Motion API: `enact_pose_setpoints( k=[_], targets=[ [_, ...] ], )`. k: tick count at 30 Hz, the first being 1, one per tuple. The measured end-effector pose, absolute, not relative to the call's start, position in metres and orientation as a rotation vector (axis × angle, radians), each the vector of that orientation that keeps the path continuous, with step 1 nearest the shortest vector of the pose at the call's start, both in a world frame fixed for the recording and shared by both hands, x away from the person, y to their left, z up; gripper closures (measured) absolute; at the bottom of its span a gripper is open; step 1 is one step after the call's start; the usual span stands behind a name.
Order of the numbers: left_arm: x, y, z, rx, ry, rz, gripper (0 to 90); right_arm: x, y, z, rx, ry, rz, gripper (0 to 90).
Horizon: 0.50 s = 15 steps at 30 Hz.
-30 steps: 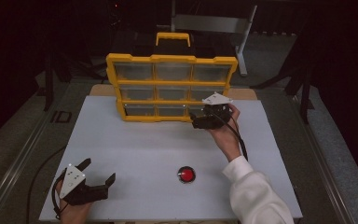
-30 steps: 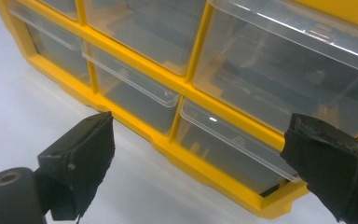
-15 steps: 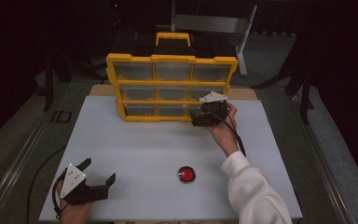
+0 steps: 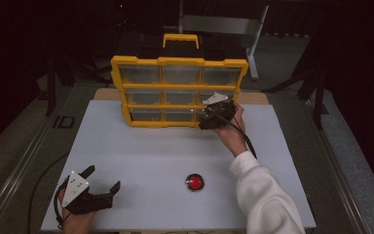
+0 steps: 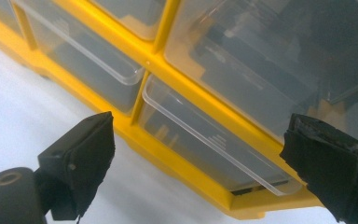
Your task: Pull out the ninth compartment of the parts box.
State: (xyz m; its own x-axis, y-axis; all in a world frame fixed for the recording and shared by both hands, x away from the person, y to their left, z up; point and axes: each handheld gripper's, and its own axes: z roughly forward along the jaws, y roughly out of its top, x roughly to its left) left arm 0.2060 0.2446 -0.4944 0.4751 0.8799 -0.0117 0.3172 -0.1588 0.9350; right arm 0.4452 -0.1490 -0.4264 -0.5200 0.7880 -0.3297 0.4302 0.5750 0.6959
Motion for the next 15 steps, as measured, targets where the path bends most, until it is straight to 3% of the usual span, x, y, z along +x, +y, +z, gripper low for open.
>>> enact_pose_setpoints(
  k=[15],
  targets=[
    [0.2061,0.2435,-0.4946,1.715,1.031,0.692,0.0,0.4389,-0.1392,-0.4341,0.823,2.160,0.548,8.9]
  ],
)
